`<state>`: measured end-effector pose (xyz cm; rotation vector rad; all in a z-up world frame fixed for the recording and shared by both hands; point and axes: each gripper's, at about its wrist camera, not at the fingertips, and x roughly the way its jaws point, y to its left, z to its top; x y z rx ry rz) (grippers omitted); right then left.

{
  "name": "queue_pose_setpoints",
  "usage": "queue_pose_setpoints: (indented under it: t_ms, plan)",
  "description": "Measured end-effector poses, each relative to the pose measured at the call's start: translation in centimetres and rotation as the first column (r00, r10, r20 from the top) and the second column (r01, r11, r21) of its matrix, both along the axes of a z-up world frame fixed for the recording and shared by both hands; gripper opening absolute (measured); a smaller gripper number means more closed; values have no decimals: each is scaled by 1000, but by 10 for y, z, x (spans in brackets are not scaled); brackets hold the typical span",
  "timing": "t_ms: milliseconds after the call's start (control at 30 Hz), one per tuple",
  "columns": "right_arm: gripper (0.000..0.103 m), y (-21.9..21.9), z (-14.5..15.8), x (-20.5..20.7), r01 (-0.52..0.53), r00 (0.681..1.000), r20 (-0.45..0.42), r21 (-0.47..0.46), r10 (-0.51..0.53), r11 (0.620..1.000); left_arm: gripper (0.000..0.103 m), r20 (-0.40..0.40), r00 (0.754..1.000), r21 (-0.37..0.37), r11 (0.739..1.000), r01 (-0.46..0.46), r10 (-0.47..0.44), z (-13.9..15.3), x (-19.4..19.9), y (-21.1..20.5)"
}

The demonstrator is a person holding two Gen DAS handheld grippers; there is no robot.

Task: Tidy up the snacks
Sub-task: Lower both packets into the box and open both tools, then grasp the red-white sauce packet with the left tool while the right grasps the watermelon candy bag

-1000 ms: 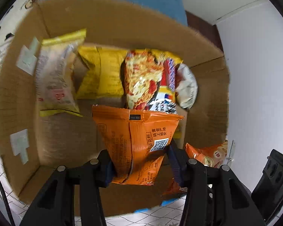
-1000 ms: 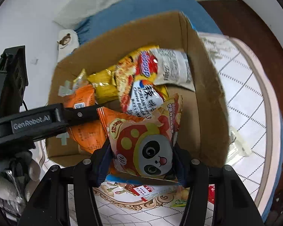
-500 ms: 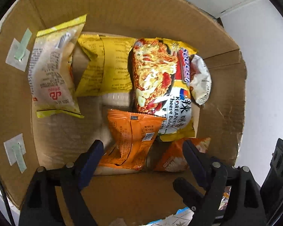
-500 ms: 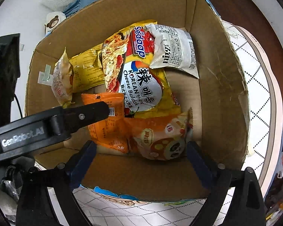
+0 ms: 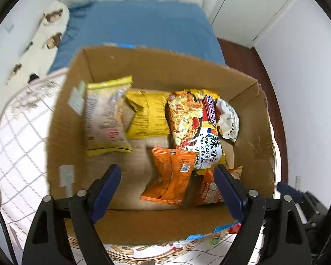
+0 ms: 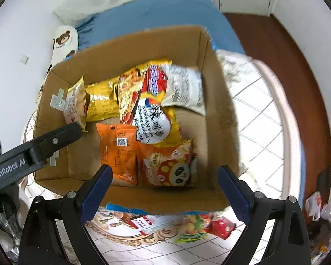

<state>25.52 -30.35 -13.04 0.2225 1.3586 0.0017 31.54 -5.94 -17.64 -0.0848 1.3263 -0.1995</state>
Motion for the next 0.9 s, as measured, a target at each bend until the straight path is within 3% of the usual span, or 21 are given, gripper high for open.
queue_pose_setpoints:
  t_ms: [233,467,900]
  plan:
    - [98,-5,46,-27,1,991,137,-65,8,998,86,165,986,46,999,-1,-7,37,-30,5]
    - [98,0,84,-56,-9,974,224,-60,22,998,86,284,958,75,997,8,-29,68,-71,6]
    - [98,13,129,-110,-34,945,324,-20,39,999,86,378,926,83,996,-17,-15,100,-128,15]
